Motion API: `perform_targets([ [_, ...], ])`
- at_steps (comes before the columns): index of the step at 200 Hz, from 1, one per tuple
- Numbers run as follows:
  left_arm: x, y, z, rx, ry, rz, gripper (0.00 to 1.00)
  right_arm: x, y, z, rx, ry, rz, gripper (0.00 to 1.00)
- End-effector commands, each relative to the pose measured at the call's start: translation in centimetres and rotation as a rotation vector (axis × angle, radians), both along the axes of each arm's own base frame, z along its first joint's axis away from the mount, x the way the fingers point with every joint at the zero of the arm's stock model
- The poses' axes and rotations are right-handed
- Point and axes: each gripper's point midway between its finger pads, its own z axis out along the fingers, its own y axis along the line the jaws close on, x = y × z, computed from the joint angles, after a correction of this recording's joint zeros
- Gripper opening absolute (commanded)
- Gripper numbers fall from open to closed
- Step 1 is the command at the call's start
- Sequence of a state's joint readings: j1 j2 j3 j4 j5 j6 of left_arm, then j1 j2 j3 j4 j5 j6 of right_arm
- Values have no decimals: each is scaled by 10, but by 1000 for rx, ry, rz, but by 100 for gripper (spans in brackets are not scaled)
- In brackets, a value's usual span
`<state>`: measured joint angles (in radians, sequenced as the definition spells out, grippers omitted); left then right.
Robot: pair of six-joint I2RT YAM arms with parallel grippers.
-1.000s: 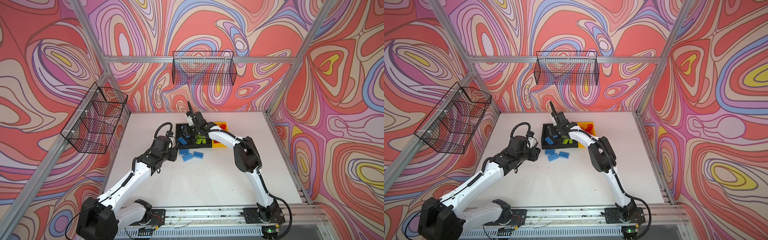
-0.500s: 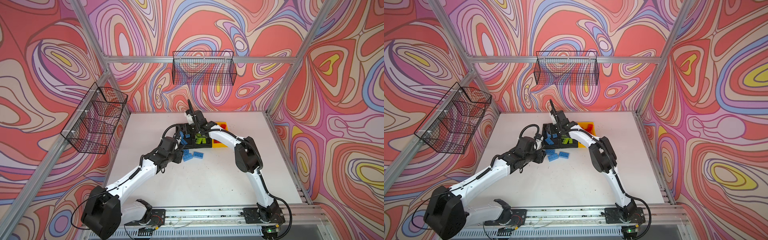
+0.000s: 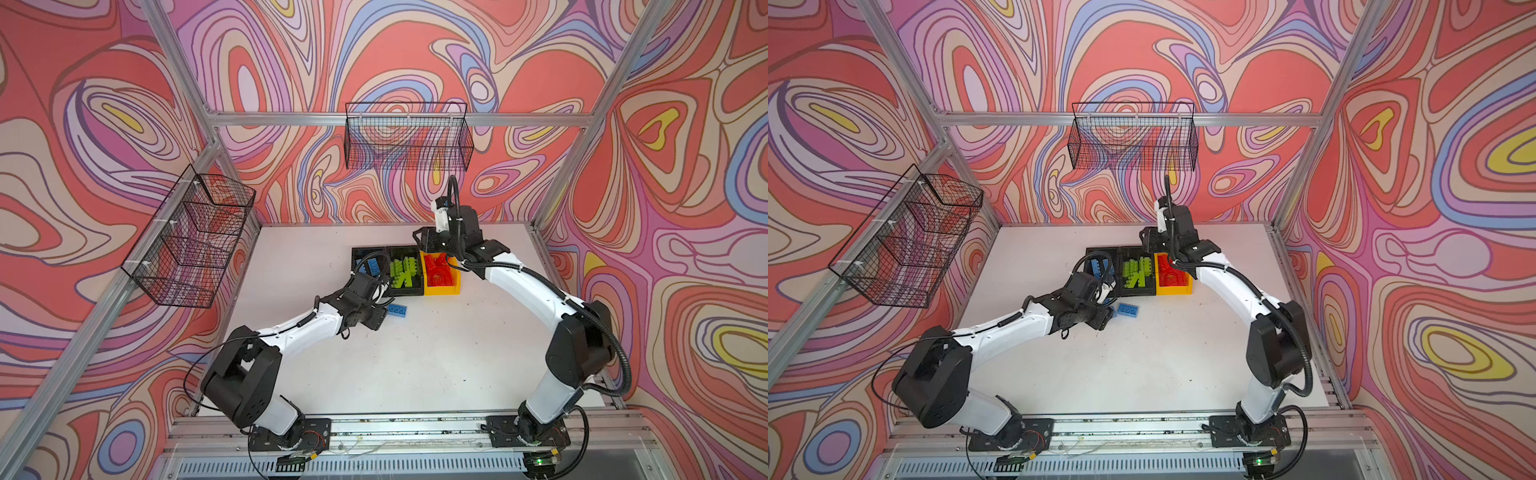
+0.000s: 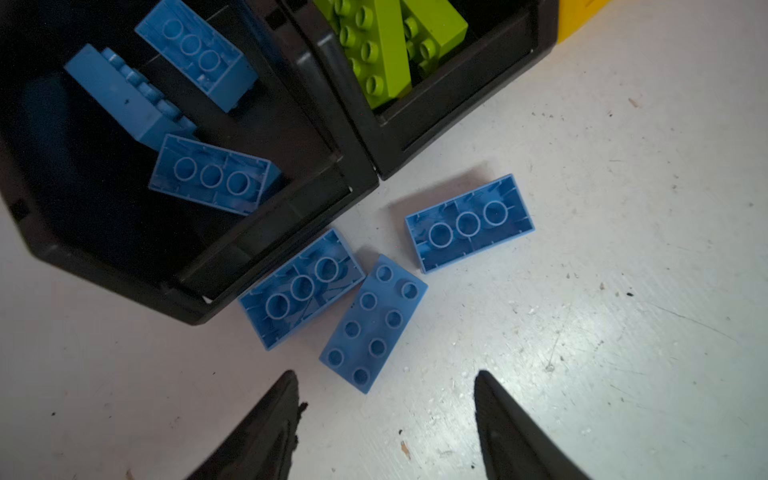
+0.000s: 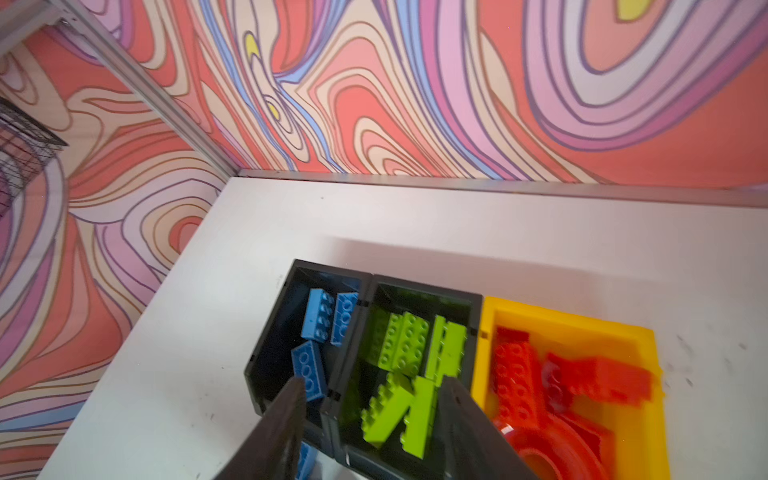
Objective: Sort the legos into containers by color
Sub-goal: 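Grasp a blue brick by the bins with the left gripper while the right withdraws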
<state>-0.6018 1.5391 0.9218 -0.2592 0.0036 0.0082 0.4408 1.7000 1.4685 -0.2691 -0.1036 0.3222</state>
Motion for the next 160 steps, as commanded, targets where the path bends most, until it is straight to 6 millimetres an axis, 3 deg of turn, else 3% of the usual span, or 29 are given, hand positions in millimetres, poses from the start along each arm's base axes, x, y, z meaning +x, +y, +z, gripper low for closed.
perform_targets([
  [1, 6, -14, -1, 8, -3, -79, 69, -11, -24, -23, -17, 59, -59, 55],
  [19, 4, -12, -16, 56, 58, -78, 67, -17, -40, -26, -11, 72, -90, 55],
  [63, 10, -10, -30, 120, 136, -45, 63, -22, -68, -24, 9, 71, -143, 54],
  [160, 9, 7, -51, 232, 236, -36, 61, -23, -77, -29, 26, 81, -156, 53],
])
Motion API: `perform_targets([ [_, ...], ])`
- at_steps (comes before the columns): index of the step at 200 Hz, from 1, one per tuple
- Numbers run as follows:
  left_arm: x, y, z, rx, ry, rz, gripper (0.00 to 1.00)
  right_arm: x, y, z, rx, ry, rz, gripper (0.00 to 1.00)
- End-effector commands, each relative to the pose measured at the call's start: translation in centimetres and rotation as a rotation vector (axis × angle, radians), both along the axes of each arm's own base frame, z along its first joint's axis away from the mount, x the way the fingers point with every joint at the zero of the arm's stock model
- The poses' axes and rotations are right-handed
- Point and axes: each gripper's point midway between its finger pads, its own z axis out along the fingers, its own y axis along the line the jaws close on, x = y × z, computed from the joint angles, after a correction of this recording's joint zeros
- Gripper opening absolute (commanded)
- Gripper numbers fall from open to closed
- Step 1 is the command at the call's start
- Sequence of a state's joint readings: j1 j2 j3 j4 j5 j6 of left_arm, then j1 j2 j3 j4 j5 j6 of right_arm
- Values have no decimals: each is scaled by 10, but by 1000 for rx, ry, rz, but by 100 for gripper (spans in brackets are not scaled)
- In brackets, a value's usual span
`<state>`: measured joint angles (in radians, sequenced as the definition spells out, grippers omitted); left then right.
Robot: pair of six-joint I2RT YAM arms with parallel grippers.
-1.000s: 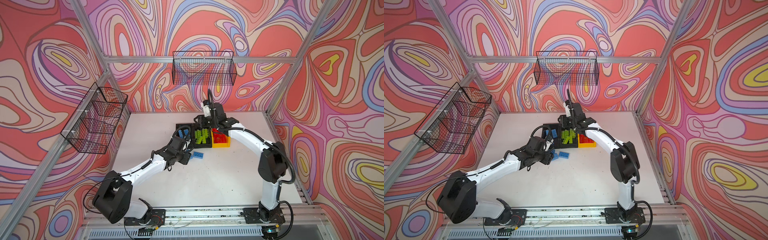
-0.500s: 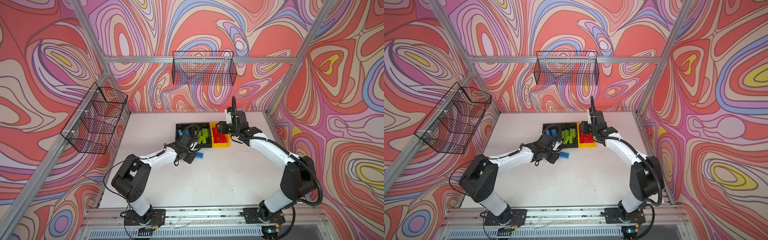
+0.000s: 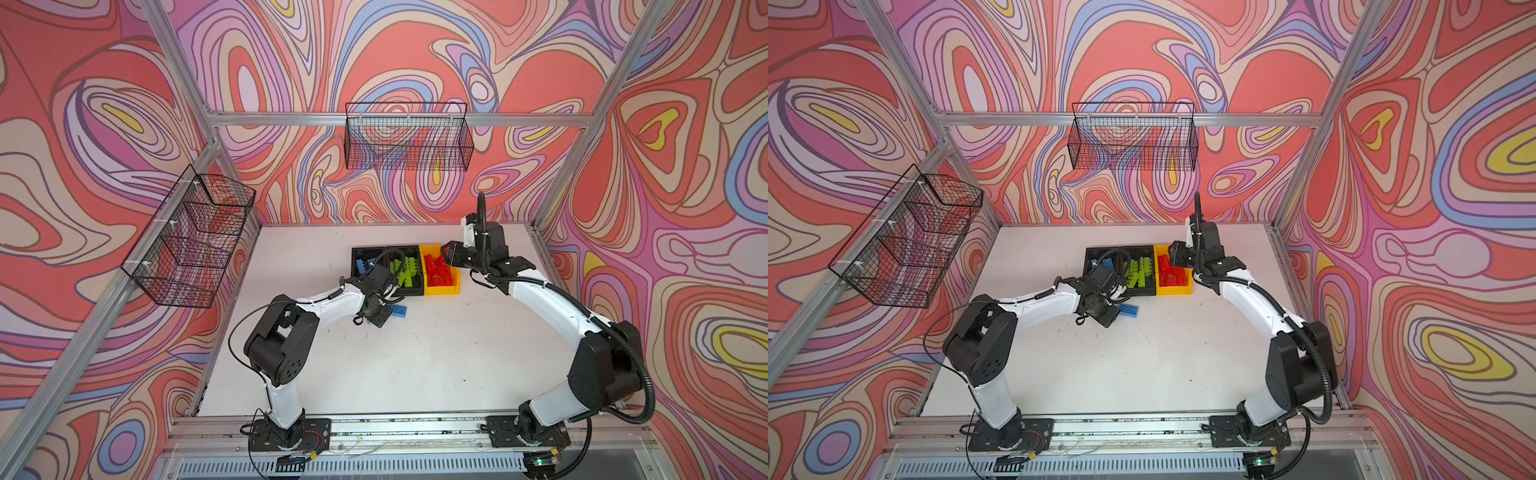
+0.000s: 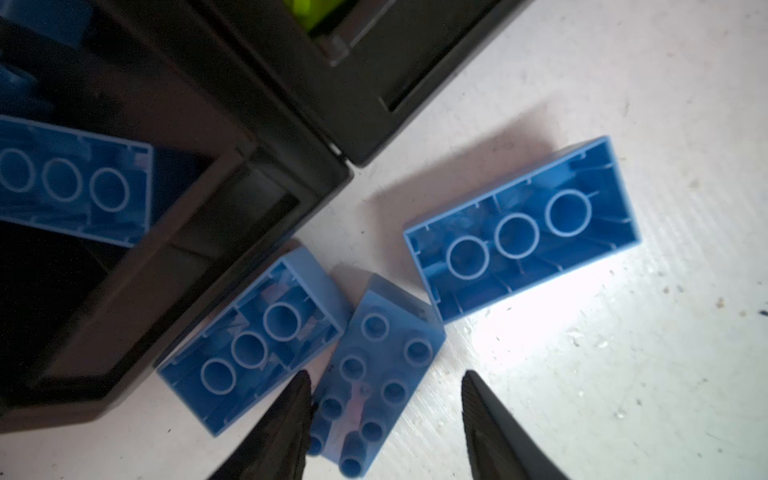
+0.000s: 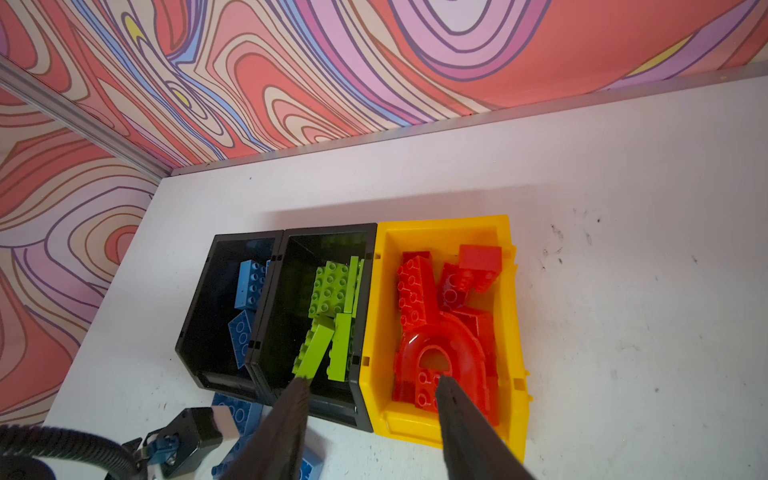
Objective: Sort the legos into containers by color
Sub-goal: 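Grasp a blue brick by the bins with the left gripper while the right withdraws, then lift the blue brick into the outer black bin and release it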
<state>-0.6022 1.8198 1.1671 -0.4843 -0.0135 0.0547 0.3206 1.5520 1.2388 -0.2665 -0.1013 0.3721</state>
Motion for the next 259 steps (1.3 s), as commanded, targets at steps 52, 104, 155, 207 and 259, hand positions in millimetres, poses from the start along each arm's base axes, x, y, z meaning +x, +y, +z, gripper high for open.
perform_targets([
  [52, -3, 15, -11, 38, 101, -27, 61, -1, -1, 5, 25, -8, -3, 53],
  [104, -7, 12, -20, 37, 148, -44, 51, -2, -4, 3, 5, 2, -5, 53],
  [155, -5, 14, 3, 17, 90, -32, 32, -1, -3, 2, -5, 8, -1, 53],
  [207, 18, 10, 69, -161, -18, 51, 29, -3, -2, -20, -25, 52, 16, 52],
  [259, 94, 39, 122, -240, -162, 297, 29, -15, 9, -46, -1, 112, 66, 50],
])
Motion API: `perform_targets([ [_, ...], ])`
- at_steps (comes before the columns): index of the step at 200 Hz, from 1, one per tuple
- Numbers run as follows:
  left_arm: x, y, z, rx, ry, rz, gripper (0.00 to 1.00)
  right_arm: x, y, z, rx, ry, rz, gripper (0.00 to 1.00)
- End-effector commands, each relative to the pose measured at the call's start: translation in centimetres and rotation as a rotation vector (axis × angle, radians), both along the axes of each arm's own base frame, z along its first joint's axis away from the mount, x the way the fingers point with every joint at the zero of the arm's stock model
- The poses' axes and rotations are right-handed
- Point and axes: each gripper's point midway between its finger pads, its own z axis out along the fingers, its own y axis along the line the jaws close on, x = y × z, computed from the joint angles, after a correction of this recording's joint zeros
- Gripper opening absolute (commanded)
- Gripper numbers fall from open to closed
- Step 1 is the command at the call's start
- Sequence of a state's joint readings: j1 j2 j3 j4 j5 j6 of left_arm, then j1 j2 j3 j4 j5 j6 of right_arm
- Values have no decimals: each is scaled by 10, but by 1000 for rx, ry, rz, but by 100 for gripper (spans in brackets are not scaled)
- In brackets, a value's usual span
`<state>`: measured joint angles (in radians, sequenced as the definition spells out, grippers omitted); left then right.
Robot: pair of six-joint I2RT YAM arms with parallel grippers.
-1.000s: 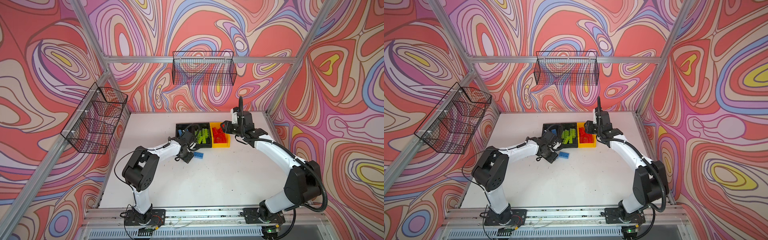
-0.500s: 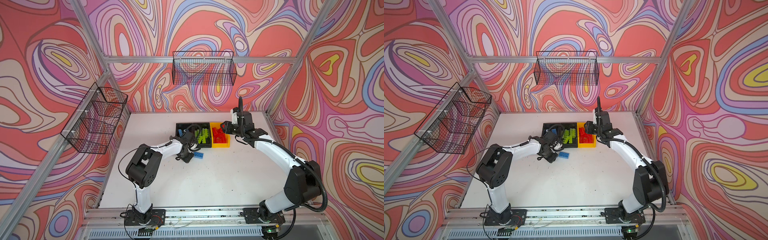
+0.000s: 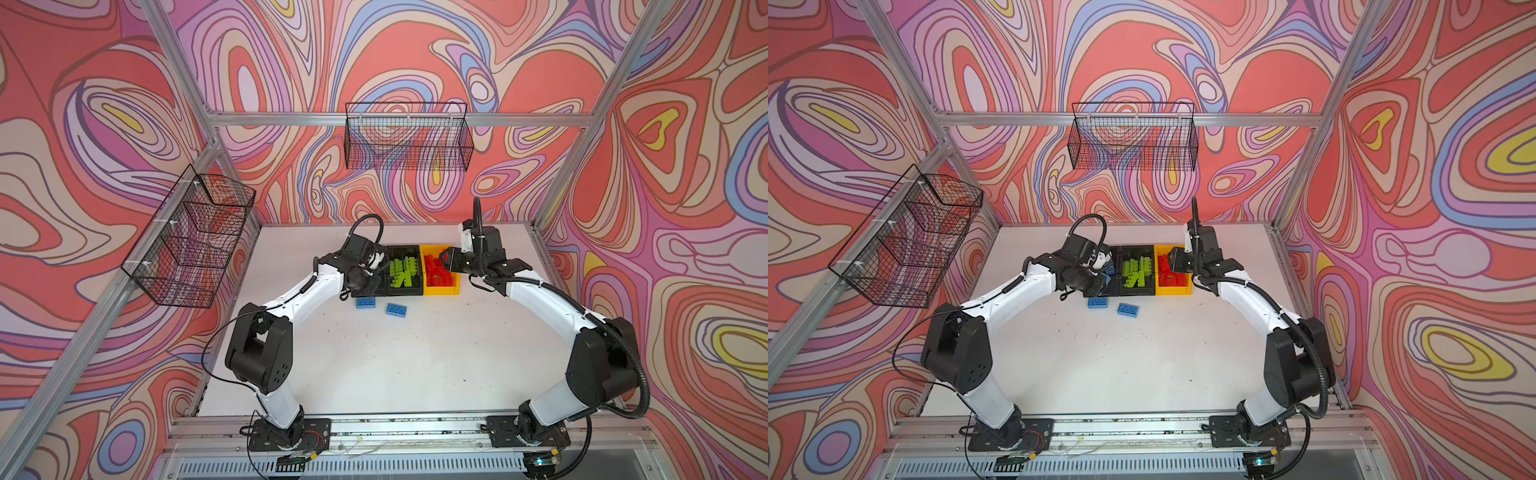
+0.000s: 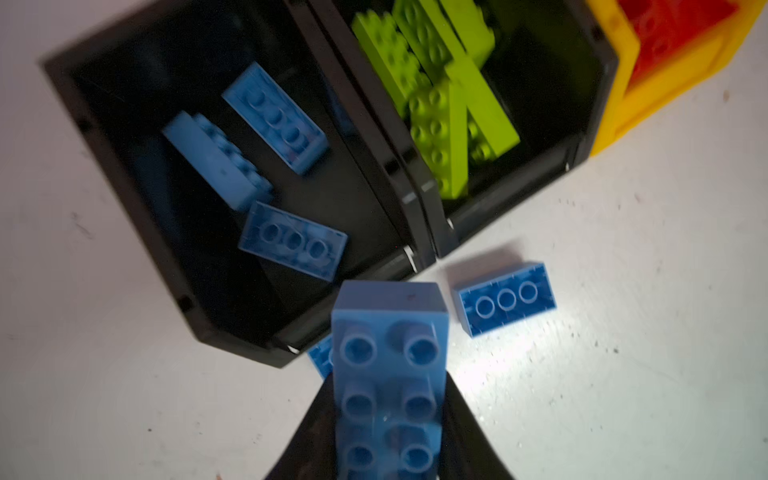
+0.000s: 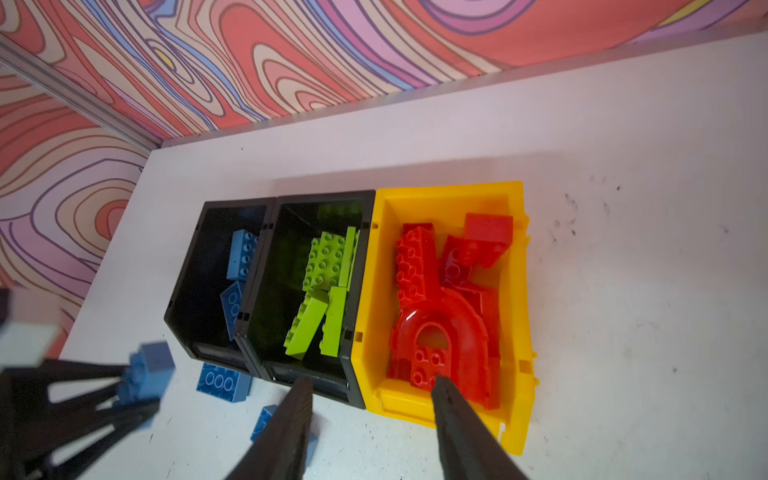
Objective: Sort the legos into containers by color
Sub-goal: 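Lift the blue brick into the outer black bin and release it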
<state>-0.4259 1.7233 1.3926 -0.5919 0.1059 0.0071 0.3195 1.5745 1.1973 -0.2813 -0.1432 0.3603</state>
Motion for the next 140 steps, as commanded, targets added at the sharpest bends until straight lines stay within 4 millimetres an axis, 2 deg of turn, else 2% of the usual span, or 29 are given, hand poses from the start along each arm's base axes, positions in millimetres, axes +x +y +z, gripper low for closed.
perform_targets([
  [1, 32, 14, 16, -29, -27, 139, 29, -6, 5, -15, 10, 34, 26, 50],
  [21, 59, 19, 9, -46, 8, 230, 30, -7, 9, -16, 21, 33, 31, 50],
  [50, 89, 9, -5, -77, 7, 278, 30, -6, 15, -13, 53, 14, 26, 50],
  [63, 99, 8, -15, -62, 11, 292, 30, -6, 20, -12, 60, 12, 35, 50],
  [96, 118, 12, -23, -56, -27, 364, 33, -8, 29, -17, 82, 21, 39, 50],
  [124, 126, 13, -27, -67, -45, 405, 44, -15, 55, -28, 57, 36, 88, 50],
  [140, 126, 11, -27, -83, -46, 406, 55, -20, 64, -38, -7, 60, 116, 52],
])
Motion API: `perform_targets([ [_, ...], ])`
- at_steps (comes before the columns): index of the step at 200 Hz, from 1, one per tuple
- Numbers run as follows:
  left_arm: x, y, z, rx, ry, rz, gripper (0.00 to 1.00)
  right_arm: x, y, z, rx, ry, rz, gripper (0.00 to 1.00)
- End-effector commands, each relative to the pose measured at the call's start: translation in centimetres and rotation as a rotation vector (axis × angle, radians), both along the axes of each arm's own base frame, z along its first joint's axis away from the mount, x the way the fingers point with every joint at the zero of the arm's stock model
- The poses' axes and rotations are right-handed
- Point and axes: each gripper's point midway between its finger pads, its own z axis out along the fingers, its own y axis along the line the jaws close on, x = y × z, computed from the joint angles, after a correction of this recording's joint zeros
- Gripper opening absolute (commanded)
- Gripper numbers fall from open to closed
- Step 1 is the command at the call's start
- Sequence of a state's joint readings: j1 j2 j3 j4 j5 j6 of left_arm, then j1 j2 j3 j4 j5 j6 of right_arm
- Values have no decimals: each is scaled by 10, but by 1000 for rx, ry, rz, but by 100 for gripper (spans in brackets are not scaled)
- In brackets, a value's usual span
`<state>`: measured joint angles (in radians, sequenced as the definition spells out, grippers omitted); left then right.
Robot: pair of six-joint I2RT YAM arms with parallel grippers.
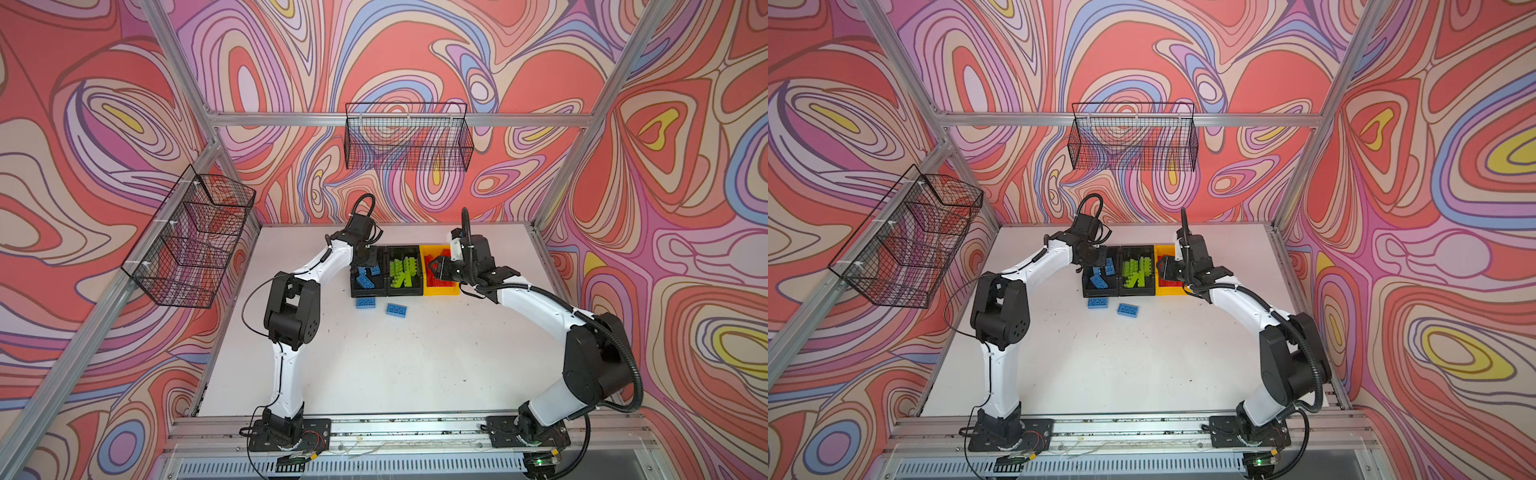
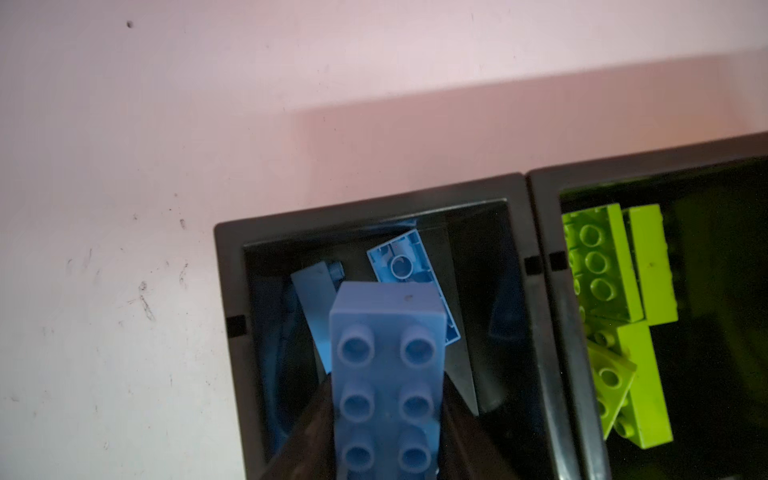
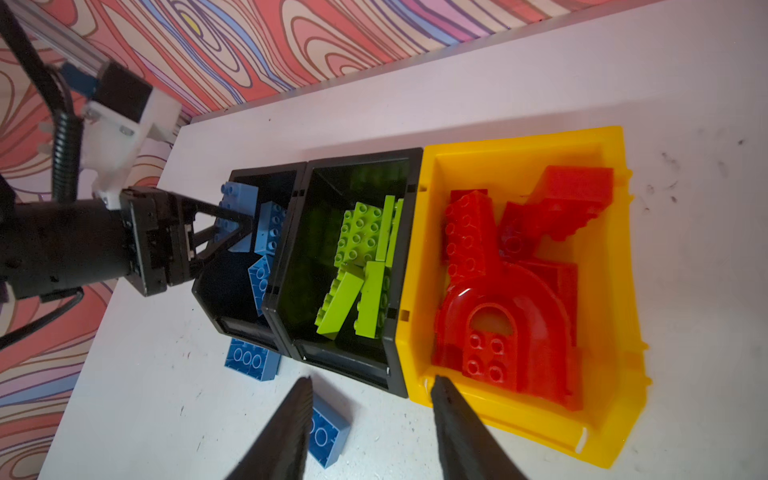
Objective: Sort the legos into containers by color
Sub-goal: 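Lift the blue brick into the outer black bin and release it, then grasp a blue brick on the table with the right gripper while the left withdraws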
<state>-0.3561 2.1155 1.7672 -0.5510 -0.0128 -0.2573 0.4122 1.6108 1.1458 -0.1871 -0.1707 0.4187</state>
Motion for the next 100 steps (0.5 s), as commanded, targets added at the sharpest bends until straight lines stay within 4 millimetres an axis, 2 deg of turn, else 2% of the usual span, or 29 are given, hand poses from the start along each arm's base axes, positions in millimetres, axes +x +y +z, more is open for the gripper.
perform_targets([
  [1, 12, -1, 10, -27, -47, 51, 55, -6, 18, -18, -68, 33, 41, 53],
  [14, 12, -3, 11, -37, -52, 47, 62, -10, 23, -22, -87, 49, 72, 55],
  [44, 10, -6, 25, -67, -81, 29, 64, -20, 35, -25, -115, 63, 138, 56],
  [68, 2, -4, 56, -71, -135, 5, 64, -38, 54, -35, -230, 71, 270, 56],
  [81, -6, 3, 76, -65, -170, -13, 64, -52, 66, -48, -321, 83, 370, 56],
  [88, -12, 8, 86, -64, -188, -22, 63, -58, 71, -48, -363, 70, 410, 56],
  [91, -15, 10, 89, -65, -193, -25, 63, -61, 73, -59, -390, 88, 430, 56],
  [100, -24, 17, 99, -73, -209, -33, 63, -65, 77, -69, -441, 93, 471, 56],
])
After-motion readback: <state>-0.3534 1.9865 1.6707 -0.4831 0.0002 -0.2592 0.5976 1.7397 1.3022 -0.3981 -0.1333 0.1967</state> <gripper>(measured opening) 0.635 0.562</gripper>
